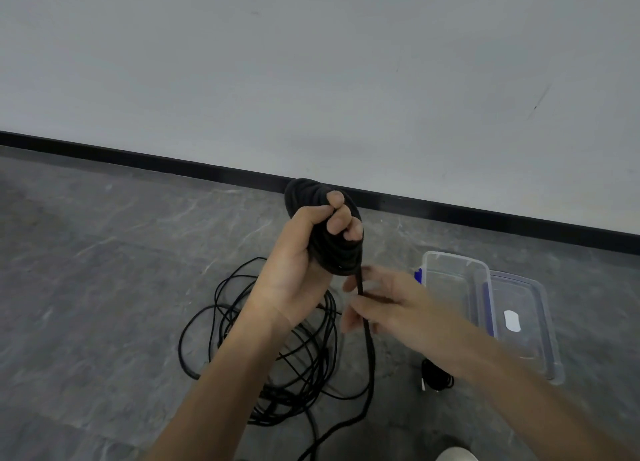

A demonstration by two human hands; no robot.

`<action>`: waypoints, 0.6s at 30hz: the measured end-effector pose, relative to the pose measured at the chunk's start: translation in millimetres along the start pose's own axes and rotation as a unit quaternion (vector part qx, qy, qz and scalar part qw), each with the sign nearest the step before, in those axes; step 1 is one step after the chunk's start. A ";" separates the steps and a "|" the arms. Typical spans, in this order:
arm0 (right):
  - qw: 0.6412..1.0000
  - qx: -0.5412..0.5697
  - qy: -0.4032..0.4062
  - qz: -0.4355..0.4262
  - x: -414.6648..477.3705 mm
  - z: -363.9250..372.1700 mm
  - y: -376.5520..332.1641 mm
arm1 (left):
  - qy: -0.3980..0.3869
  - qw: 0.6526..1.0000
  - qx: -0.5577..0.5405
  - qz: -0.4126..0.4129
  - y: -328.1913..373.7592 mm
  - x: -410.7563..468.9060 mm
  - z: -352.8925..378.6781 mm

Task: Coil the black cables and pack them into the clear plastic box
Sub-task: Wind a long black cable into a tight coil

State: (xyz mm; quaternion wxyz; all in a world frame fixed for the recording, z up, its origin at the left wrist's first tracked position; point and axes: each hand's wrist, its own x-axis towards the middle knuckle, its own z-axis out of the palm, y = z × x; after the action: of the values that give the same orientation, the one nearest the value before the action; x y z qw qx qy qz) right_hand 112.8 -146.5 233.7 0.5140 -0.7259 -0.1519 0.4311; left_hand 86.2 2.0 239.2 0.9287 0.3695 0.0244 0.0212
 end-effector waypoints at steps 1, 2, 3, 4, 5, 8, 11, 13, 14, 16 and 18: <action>1.000 -0.004 -0.010 0.012 -2.0 1.4 -1.6 | 0.005 1.000 0.009 0.010 0.3 0.7 -0.2; 0.999 0.002 -0.024 0.024 -3.5 3.0 -2.5 | 0.009 0.999 0.022 0.022 0.3 1.2 -0.7; 0.999 0.005 -0.039 0.032 -4.1 4.5 -2.4 | 0.013 0.999 0.039 0.035 0.2 1.6 -1.5; 0.998 0.002 -0.046 0.035 -4.0 6.0 -2.3 | 0.019 0.997 0.062 0.047 -0.5 2.0 -2.2; 0.998 -0.010 -0.043 0.033 -3.3 7.7 -2.5 | 0.030 0.994 0.090 0.060 -1.4 2.1 -2.8; 0.999 -0.038 -0.027 0.015 -0.9 9.6 -3.8 | 0.065 0.980 0.160 0.094 -5.2 2.7 -2.7; 0.998 -0.023 -0.046 0.021 -3.7 8.3 -6.4 | 0.087 0.966 0.213 0.121 -5.6 3.6 -1.7; 0.996 0.002 -0.080 0.032 -8.9 7.9 -9.7 | 0.094 0.956 0.248 0.125 -5.4 2.9 -1.4; 0.994 0.015 -0.099 0.035 -10.8 7.8 -10.4 | 0.099 0.949 0.271 0.126 -5.7 2.4 -1.3; 0.992 0.013 -0.118 0.036 -12.1 8.4 -9.4 | 0.115 0.930 0.323 0.134 -6.3 2.0 -1.4; 0.994 -0.018 -0.110 0.016 -10.5 8.1 -8.5 | 0.127 0.915 0.356 0.145 -6.5 2.4 -1.8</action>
State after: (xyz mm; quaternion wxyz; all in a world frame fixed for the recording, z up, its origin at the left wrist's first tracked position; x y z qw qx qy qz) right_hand 102.3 -144.8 245.3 0.4737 -0.6855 -0.2038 0.5140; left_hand 88.6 -1.4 233.3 0.7117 0.6691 0.0942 0.1918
